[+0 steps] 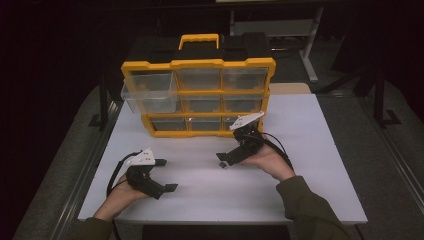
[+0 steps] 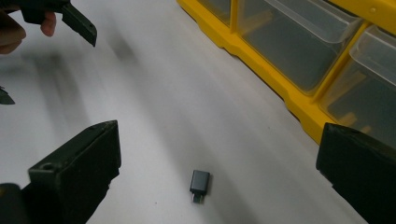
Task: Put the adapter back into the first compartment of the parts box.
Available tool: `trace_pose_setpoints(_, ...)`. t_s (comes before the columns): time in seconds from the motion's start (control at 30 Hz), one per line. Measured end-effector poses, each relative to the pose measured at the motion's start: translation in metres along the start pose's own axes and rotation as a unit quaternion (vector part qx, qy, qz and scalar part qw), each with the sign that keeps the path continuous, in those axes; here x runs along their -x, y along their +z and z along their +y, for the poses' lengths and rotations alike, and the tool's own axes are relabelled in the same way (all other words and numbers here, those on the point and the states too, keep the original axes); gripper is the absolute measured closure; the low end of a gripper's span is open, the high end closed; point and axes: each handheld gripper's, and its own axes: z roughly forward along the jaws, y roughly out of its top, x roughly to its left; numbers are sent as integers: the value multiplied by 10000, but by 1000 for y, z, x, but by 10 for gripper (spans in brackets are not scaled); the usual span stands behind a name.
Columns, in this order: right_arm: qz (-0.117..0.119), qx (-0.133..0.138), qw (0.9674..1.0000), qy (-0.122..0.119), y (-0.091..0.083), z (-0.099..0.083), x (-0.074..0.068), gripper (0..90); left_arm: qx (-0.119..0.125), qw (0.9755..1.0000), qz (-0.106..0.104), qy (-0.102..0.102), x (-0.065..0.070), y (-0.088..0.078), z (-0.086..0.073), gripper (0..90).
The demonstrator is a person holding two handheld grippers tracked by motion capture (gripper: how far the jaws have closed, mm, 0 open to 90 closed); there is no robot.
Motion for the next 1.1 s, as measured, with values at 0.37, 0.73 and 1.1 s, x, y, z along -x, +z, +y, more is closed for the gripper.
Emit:
trace_pose_setpoints(0.37,-4,20,10000,58,8,7,1,0,-5,10000,-2,8,0,0,0,0)
trace_pose_setpoints(0.73,35,-120,9999,-54,19,8,0,0,-16,10000,2,23,1,1,0,0)
trace_pose_setpoints(1.1,94,-439,9989,-92,30,1,-2,0,-25,10000,5,30,1,1,-1,0)
